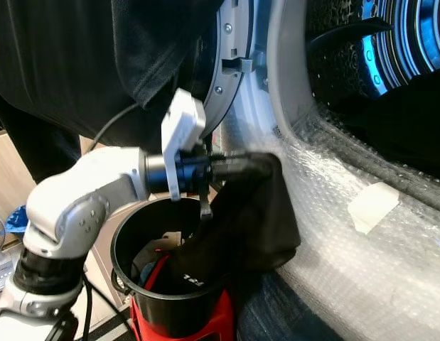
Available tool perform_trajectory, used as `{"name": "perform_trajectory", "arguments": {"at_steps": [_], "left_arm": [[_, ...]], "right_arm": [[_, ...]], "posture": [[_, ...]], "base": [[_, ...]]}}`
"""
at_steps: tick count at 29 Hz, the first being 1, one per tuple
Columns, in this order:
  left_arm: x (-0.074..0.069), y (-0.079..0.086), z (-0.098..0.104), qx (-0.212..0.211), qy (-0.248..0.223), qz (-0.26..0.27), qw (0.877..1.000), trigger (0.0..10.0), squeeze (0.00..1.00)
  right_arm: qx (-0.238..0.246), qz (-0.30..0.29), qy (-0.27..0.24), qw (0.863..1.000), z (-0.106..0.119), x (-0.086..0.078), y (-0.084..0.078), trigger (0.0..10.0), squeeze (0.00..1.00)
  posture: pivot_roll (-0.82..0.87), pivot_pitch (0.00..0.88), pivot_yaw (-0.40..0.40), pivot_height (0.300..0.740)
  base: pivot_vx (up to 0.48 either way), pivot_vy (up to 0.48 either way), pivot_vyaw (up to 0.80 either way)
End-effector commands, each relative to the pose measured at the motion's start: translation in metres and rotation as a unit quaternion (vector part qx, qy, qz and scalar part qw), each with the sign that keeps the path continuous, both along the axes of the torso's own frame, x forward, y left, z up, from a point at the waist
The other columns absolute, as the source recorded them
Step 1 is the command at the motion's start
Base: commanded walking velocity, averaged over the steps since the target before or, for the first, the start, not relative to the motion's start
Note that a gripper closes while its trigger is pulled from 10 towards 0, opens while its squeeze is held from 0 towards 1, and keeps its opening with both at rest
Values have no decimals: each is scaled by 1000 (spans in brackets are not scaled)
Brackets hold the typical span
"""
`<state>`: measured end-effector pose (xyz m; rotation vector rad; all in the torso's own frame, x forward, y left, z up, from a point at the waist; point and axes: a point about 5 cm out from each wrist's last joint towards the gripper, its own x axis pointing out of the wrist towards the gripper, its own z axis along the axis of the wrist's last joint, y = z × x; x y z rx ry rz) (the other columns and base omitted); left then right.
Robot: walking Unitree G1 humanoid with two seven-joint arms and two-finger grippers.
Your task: Clothes washing
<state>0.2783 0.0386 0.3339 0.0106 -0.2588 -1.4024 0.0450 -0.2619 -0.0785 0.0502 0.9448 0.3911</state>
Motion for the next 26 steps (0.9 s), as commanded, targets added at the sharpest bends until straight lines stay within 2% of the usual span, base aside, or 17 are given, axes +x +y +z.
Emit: {"name": "perform_trajectory", "arguments": {"at_steps": [1, 12, 14, 15, 20, 26], "left_arm": [[-1, 2, 13, -19, -7, -7, 1000, 10000, 0], [0, 2, 16, -21, 2, -10, 1000, 10000, 0], [11, -8, 28, -76, 48, -33, 995, 10000, 0], [19, -14, 30, -93, 76, -34, 992, 10000, 0], [26, -15, 20, -78, 99, -24, 992, 10000, 0], [28, -16, 21, -80, 105, -25, 991, 10000, 0]], "right_arm": [[20, 11, -8, 1000, 2, 5, 3, 10000, 0], [28, 13, -5, 1000, 3, 5, 3, 10000, 0], [140, 53, -14, 989, 27, 27, -1, 10000, 0], [196, 84, -22, 977, 40, 38, 0, 10000, 0], [197, 96, -29, 975, 45, 48, -2, 10000, 0], [210, 93, -18, 973, 53, 48, -1, 10000, 0]], "posture": [[-86, 32, -4, 740], [-86, 32, -4, 740], [-105, 0, 3, 740], [-111, 0, 7, 740], [-119, 0, 17, 740], [-119, 0, 17, 740]], "base": [[0, 0, 0], [0, 0, 0], [0, 0, 0], [0, 0, 0], [0, 0, 0], [0, 0, 0]]}}
